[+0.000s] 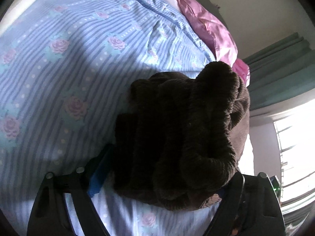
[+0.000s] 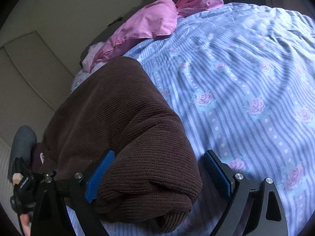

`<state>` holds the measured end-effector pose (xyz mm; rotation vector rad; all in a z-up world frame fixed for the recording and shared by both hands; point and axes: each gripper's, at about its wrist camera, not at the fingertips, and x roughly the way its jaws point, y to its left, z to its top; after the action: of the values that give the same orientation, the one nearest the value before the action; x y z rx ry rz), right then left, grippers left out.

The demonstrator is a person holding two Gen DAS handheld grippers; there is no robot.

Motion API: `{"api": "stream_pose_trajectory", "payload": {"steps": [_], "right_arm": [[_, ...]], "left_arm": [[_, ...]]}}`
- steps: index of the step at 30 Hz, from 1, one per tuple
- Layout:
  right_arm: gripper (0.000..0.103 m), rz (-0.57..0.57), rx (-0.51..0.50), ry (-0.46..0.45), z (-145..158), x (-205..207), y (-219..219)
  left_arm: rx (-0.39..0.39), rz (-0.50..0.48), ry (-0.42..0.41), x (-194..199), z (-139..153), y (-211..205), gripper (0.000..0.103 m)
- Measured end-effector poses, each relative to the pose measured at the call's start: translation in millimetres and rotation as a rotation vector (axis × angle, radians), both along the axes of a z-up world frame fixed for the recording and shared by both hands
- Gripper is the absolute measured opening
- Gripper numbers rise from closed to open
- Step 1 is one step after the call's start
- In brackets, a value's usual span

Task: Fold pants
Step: 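Grasp the folded brown pants bundle with the left tool while the right tool grasps its other end, then lift the brown pants bundle off the bed with both tools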

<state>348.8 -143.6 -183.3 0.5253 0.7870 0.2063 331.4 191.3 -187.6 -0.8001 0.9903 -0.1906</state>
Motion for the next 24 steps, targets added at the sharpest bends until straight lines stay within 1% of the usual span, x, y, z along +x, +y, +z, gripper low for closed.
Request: {"api": "stream_pose_trajectory", "payload": {"steps": [2,3,4,5,6,10,13,15,17,19,22,24], "right_arm": [[0.089,0.002,0.001,-0.002,0,2,1],[0.085,0.003,0.005,-0.001,0,3,2],[0.079,0.006,0.013,0.000,0,4,3],[0.075,0.014,0.027,0.000,0,4,4],[0.074,0.022,0.041,0.004,1,6,5],[0.072,0.021,0.026,0.011,3,7,8],[0.070,0.022,0.021,0.014,4,7,8],[0.068,0.022,0.031,0.018,4,6,7],[0.064,0.026,0.036,0.021,6,5,5],[0.059,0.033,0.029,0.020,11,3,3],[0.054,0.029,0.031,0.015,23,-1,0],[0.052,0.019,0.029,-0.009,31,-5,-3]], "left_arm": [[-0.027,0.011,-0.001,1,-2,1,0.080],[-0.035,0.013,-0.002,1,-2,2,0.080],[-0.046,0.017,-0.005,1,-3,3,0.079],[-0.057,0.020,-0.006,1,-4,4,0.078],[-0.065,0.022,-0.005,0,-4,5,0.078],[-0.078,0.038,0.007,1,-3,3,0.073],[-0.058,0.037,0.009,0,1,2,0.070],[-0.040,0.039,0.010,-1,6,0,0.065],[-0.022,0.039,0.013,0,11,-2,0.058],[0.008,0.030,0.011,0,20,-5,0.055],[0.057,0.013,-0.006,1,33,-13,0.053],[0.079,-0.002,-0.031,2,40,-18,0.053]]}}
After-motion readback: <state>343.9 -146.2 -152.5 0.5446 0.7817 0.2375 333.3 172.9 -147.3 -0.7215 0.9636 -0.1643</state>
